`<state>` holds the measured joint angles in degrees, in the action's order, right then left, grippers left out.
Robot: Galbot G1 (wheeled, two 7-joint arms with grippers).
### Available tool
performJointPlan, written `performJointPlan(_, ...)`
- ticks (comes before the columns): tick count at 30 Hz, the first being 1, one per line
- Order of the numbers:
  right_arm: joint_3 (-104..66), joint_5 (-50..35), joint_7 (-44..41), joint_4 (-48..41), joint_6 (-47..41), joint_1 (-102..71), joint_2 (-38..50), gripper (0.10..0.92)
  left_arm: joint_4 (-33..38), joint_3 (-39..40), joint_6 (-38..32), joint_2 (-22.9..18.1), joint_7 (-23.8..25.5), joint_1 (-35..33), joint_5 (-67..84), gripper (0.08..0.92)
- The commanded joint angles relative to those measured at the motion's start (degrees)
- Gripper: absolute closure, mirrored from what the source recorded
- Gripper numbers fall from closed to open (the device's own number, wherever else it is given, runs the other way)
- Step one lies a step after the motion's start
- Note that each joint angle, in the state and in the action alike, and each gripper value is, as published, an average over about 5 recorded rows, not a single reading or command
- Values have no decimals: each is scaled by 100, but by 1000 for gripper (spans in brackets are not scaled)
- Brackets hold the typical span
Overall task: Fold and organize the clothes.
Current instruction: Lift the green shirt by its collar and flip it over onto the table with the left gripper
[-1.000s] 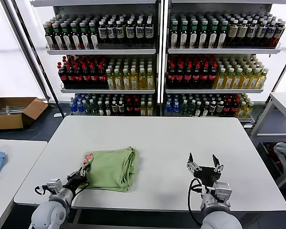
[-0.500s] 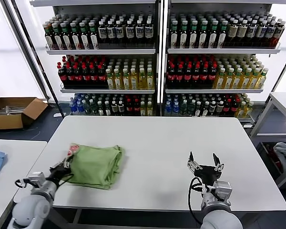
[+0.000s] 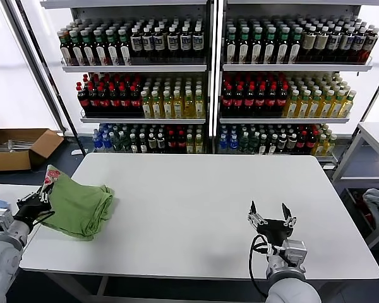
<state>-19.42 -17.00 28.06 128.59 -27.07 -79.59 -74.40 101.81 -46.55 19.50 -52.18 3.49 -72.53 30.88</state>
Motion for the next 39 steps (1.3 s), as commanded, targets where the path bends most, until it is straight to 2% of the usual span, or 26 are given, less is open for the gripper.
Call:
performJointPlan(1, -138, 51, 1, -13, 29, -179, -23, 203, 1224, 1296, 241, -604, -292, -96, 4, 868)
performJointPlan(5, -298, 121, 3, -24, 64, -346, -79, 203, 2142, 2446, 508, -1204, -730, -93, 89, 868)
performJointPlan(7, -392, 154, 0, 7, 81, -453, -124, 203, 2363, 3074, 682, -1547, -938, -20, -94, 868)
performJointPlan(9, -465, 204, -4, 53, 106, -576, -177, 203, 2306, 3594, 839, -1864, -1065, 63, -431, 868)
performJointPlan(13, -563, 301, -26, 150, 174, -818, -286, 203, 1452, 4183, 923, -2374, -1098, 261, -995, 868)
performJointPlan(16, -603, 360, -44, 196, 212, -947, -347, 203, 1030, 4353, 932, -2571, -1130, 411, -1014, 868)
performJointPlan(21, -603, 443, -48, 204, 227, -1012, -414, 203, 883, 4450, 846, -2828, -1243, 758, -436, 868)
performJointPlan(29, -583, 482, -46, 265, 205, -1043, -420, 203, 134, 4705, 373, -3657, -1255, 1037, -88, 868)
performJointPlan(35, -626, 454, -62, 194, 205, -1014, -378, 203, 54, 4688, 221, -3732, -1116, 1161, -28, 859)
performJointPlan(39, -562, 419, -53, 80, 191, -894, -350, 203, 151, 4634, 111, -3688, -1150, 1181, 295, 768)
